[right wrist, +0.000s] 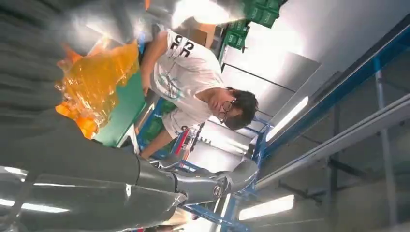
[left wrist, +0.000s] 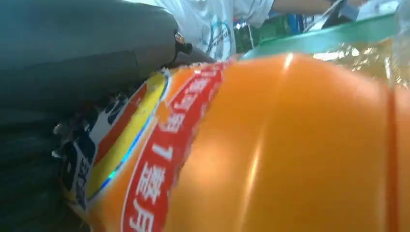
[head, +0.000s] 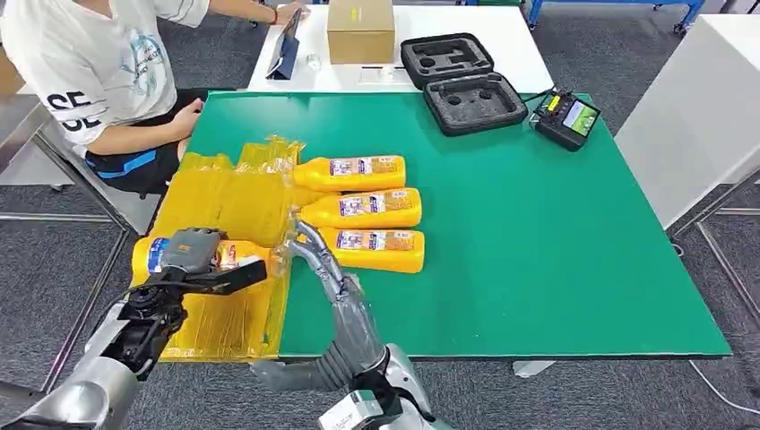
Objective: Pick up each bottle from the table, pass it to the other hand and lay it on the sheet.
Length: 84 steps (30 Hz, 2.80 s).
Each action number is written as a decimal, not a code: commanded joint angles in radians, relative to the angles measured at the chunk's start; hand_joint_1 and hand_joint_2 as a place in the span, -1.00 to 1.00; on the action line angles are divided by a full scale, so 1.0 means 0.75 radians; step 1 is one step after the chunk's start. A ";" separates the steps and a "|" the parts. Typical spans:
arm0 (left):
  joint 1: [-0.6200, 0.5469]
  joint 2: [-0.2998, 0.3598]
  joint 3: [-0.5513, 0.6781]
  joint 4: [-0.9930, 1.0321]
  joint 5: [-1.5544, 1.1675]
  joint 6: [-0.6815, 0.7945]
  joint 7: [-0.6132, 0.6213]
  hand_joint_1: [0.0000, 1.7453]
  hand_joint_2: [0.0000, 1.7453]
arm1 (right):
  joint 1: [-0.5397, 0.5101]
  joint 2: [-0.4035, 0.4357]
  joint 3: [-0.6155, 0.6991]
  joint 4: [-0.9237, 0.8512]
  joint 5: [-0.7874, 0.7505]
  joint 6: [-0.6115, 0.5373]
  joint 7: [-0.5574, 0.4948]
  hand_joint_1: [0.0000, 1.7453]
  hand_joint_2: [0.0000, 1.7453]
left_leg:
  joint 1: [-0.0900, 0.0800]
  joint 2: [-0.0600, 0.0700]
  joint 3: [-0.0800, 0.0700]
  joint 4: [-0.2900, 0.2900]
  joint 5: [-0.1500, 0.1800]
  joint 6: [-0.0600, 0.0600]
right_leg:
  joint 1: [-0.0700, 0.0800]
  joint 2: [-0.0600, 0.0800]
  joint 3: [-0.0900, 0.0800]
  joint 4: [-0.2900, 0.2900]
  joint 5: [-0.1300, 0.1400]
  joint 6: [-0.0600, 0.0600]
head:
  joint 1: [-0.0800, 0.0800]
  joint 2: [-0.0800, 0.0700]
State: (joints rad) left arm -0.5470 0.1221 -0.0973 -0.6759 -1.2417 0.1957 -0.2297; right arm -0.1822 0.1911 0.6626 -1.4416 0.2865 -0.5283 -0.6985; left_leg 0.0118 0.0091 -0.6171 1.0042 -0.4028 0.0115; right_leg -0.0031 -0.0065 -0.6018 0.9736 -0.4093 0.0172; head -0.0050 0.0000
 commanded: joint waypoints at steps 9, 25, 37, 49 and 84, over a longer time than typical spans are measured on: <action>-0.086 0.038 -0.078 0.295 -0.007 -0.150 -0.003 -1.00 1.00 | -0.048 0.033 -0.091 0.101 0.011 0.028 0.000 -1.00 1.00 | -0.001 0.003 0.009 -0.003 0.001 -0.002 | -0.001 0.005 0.007 -0.002 0.002 -0.002 | -0.001 0.000; -0.161 0.023 0.001 0.356 0.245 -0.428 -0.238 -1.00 1.00 | -0.016 0.033 -0.125 0.091 0.044 0.038 0.000 -1.00 1.00 | -0.001 0.001 0.011 -0.003 0.002 -0.001 | -0.001 0.002 0.010 -0.002 0.001 -0.002 | -0.001 0.000; -0.101 -0.062 0.333 0.219 0.910 -0.860 -0.407 -1.00 -1.00 | -0.013 0.032 -0.118 0.139 0.060 0.038 0.012 -1.00 1.00 | -0.002 -0.001 0.011 -0.004 0.002 0.000 | -0.001 0.000 0.011 -0.003 0.001 -0.001 | -0.001 0.000; 0.053 -0.157 0.354 -0.208 1.157 0.053 -0.578 -1.00 -1.00 | 0.018 0.008 -0.083 0.112 0.116 0.011 0.047 -1.00 1.00 | 0.000 -0.003 -0.002 0.000 0.001 0.000 | 0.000 -0.003 -0.002 -0.001 0.000 -0.001 | 0.000 0.000; 0.519 -0.229 0.463 -0.805 1.528 0.462 -0.581 -1.00 1.00 | -0.366 -0.099 -0.565 0.750 1.113 0.101 0.874 -1.00 1.00 | -0.001 0.001 -0.006 0.000 -0.001 0.000 | -0.001 0.001 -0.005 -0.002 -0.001 0.002 | 0.000 0.000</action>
State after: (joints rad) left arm -0.1905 -0.0126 0.2354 -1.2566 -0.1102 0.5512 -0.6786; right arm -0.2998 0.1118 0.3158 -1.1771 1.1136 -0.4807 -0.0599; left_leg 0.0113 0.0092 -0.6267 1.0050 -0.4023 0.0113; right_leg -0.0036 -0.0067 -0.6113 0.9735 -0.4093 0.0180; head -0.0050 0.0000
